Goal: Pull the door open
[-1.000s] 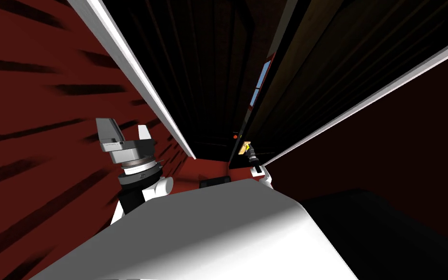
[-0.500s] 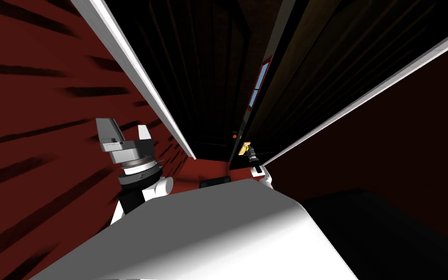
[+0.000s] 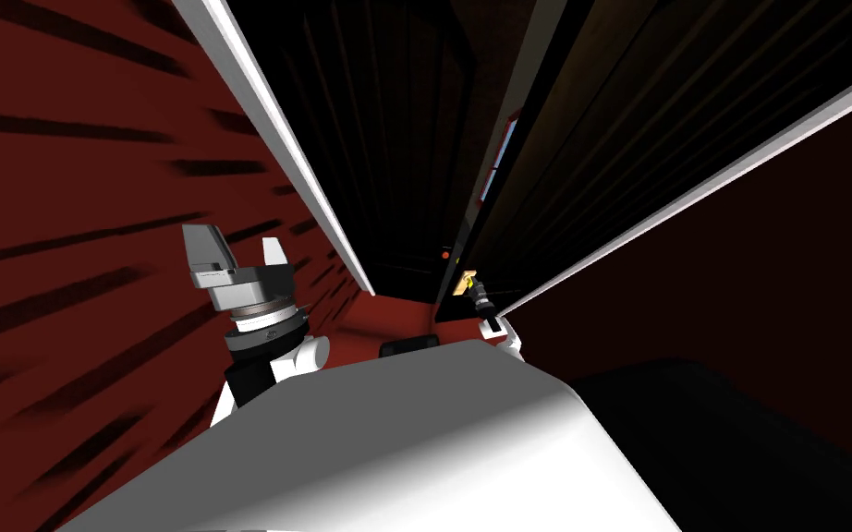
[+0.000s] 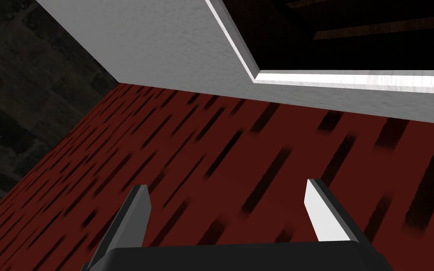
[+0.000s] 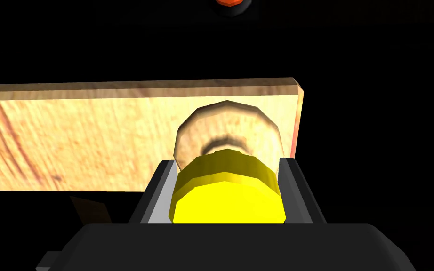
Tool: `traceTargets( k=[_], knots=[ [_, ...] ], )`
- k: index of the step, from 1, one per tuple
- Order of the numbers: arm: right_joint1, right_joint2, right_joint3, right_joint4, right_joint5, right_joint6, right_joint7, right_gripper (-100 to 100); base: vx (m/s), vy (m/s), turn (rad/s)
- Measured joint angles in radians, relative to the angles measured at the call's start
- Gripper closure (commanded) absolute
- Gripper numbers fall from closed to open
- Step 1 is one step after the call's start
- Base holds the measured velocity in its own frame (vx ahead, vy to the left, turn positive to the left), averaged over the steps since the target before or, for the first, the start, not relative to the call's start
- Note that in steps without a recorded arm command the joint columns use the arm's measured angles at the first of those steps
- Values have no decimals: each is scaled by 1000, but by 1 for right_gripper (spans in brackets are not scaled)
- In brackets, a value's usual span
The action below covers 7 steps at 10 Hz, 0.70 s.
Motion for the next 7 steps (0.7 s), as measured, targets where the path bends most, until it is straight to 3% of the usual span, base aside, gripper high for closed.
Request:
traceTargets(
  k=[4,5,7],
  knots=[
    [52,-48,39,-15,17,-61,-57,100,-229,-120,141],
    [63,-57,49,-20,21,-75,-70,100,-99,-48,26],
    [75,-64,54,-18,25,-88,-79,100,-197,-62,140]
  ],
)
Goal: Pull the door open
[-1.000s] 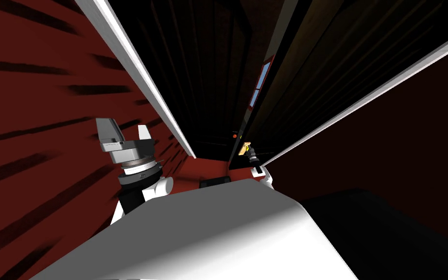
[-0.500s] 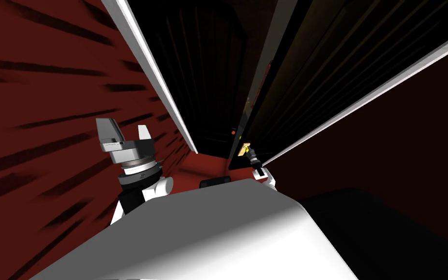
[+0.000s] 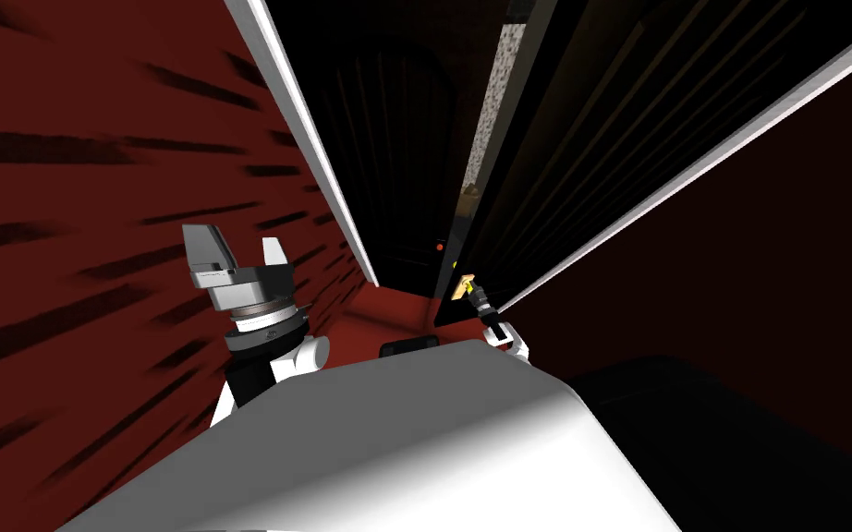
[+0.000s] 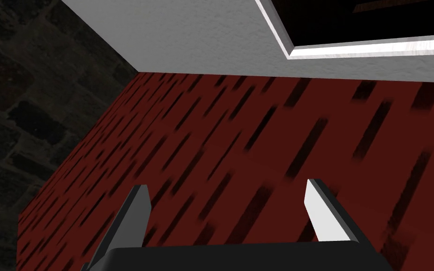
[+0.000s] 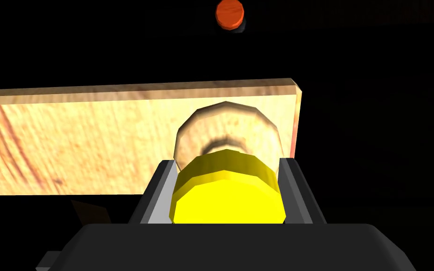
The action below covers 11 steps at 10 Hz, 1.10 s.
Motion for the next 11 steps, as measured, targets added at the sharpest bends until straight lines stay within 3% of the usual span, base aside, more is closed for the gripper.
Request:
traceTargets(
  k=[8,11],
  knots=[
    [58,-72,-3,13,23,-128,-77,100,-188,-85,117],
    [62,-82,0,24,27,-150,-87,100,-198,-99,157]
  ],
)
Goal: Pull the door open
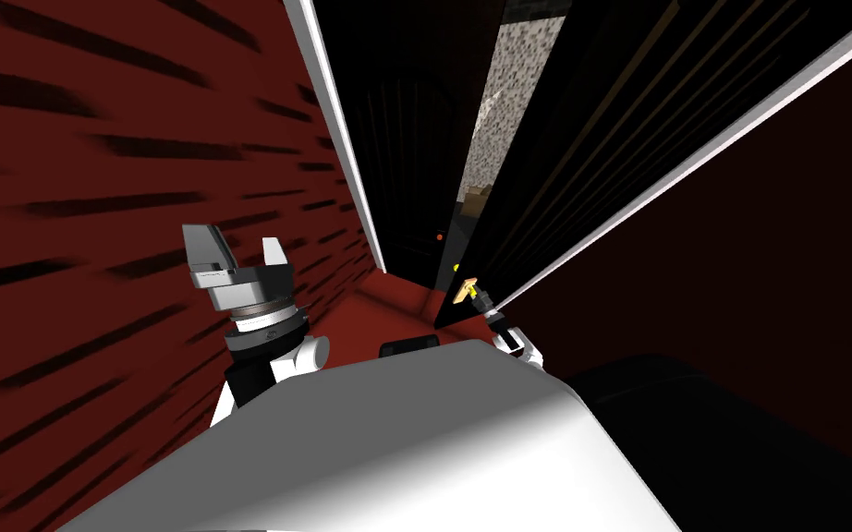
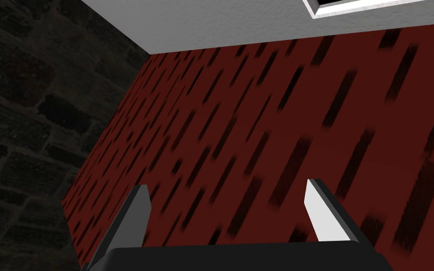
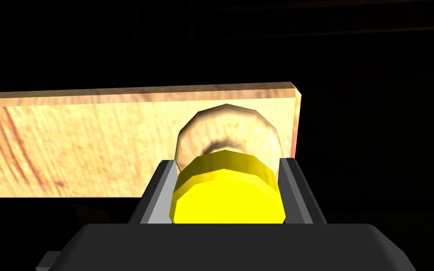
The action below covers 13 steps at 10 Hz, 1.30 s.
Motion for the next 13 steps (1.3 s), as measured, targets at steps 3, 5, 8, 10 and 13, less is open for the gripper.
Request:
traceTargets(
  k=[3,5,8,10,13],
  knots=[
    [1,-21,0,14,5,-37,-16,100,-219,-83,110],
    [3,-35,-1,29,8,-61,-26,100,-204,-94,114],
    [6,-51,2,45,12,-95,-40,100,-157,-80,92],
    [9,-54,0,61,17,-114,-42,100,-3,7,-11],
    [21,-66,-19,95,25,-188,-49,100,21,14,-6]
  ],
)
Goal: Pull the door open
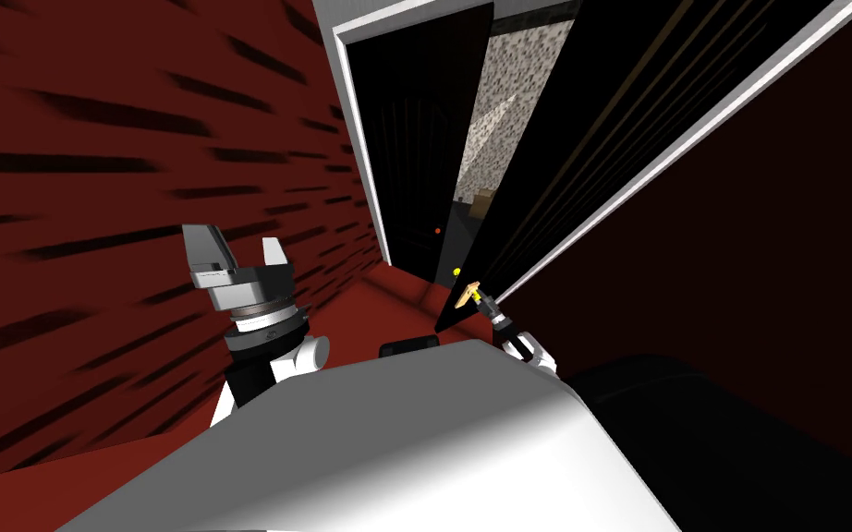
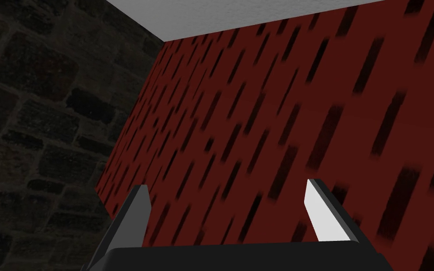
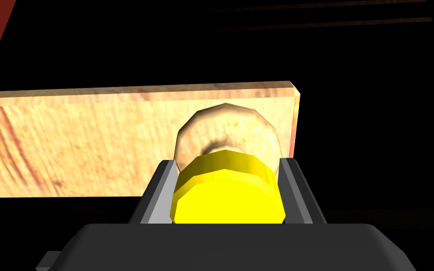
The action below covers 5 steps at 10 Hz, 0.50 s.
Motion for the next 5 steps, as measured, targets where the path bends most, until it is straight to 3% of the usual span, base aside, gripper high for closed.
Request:
traceTargets(
  k=[5],
  knots=[
    [13,-22,-29,60,18,-124,-12,100,10,6,-2]
  ],
)
